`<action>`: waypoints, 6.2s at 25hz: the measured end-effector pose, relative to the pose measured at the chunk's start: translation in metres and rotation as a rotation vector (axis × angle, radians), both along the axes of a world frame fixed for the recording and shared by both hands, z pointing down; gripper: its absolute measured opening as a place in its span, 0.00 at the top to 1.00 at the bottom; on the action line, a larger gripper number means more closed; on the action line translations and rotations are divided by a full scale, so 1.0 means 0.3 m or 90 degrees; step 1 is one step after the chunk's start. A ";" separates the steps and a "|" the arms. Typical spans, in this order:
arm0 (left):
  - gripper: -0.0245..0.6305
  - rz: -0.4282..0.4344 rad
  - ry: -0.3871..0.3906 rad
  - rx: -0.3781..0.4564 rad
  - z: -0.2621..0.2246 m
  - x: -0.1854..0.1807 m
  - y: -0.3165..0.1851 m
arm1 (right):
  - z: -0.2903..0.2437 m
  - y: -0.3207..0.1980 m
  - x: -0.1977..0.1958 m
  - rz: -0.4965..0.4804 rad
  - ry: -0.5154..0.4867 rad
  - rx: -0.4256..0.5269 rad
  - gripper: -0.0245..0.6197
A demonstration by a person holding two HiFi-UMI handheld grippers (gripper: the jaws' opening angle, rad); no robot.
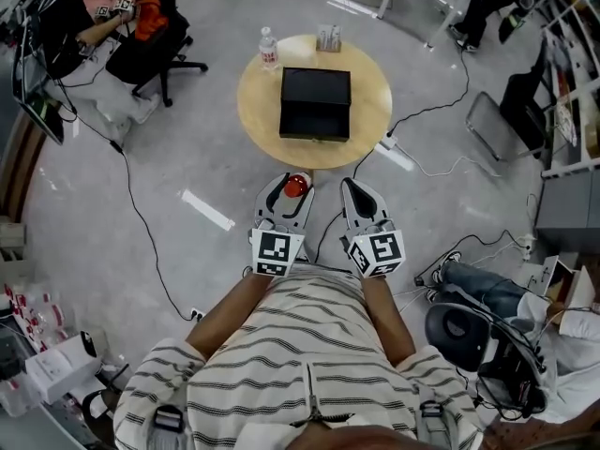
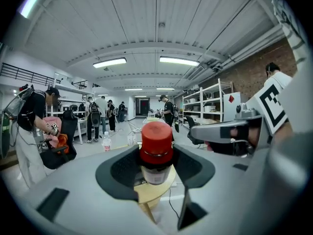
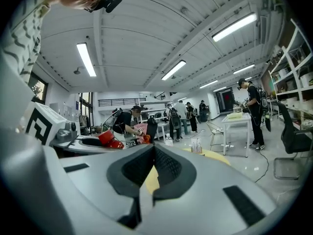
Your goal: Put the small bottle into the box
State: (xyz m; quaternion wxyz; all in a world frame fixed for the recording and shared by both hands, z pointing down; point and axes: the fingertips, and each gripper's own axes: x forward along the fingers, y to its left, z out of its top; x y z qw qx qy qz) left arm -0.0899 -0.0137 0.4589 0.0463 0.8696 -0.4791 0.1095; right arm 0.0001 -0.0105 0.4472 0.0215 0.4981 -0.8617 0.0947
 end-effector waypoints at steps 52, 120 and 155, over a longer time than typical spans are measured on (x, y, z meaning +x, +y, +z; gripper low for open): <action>0.61 -0.122 -0.022 -0.105 0.290 0.202 -0.675 | 0.172 -0.533 0.235 -0.084 0.004 -0.090 0.94; 0.61 -0.105 -0.146 -0.301 0.884 0.204 -0.940 | 0.324 -0.513 0.249 -0.042 0.040 -0.172 0.94; 0.61 -0.121 -0.111 -0.286 0.817 0.201 -0.891 | 0.284 -0.456 0.234 -0.054 0.038 -0.152 0.94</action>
